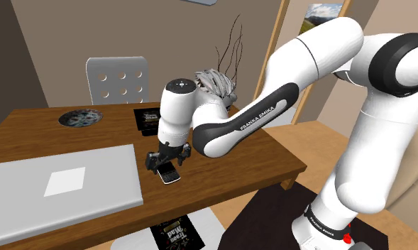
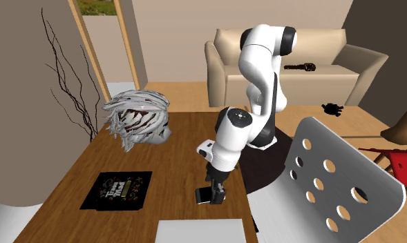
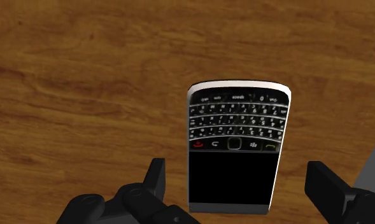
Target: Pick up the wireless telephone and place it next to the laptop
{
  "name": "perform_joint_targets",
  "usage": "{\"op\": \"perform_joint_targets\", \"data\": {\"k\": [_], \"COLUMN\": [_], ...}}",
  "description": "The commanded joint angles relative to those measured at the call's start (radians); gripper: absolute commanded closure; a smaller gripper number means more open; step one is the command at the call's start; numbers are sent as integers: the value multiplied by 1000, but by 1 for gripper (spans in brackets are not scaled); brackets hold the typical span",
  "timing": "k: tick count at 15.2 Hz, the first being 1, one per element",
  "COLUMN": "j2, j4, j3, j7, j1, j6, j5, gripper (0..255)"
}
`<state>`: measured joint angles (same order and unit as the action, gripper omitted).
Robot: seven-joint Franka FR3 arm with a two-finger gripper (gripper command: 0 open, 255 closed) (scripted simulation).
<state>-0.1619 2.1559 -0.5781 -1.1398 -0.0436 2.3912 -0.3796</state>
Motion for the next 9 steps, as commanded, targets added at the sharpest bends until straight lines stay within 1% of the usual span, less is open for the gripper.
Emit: {"op": "perform_joint_targets", "data": {"k": [1,3,9], "j2": [40,87,87], "j4": [-10,-22,-22], "j3": [-13,-24,-23], "j7": [30,62,62], "j1": [6,10,9], "j6": [-39,-84,-84], "j5": [44,91,91], "gripper": [0,0,0]}}
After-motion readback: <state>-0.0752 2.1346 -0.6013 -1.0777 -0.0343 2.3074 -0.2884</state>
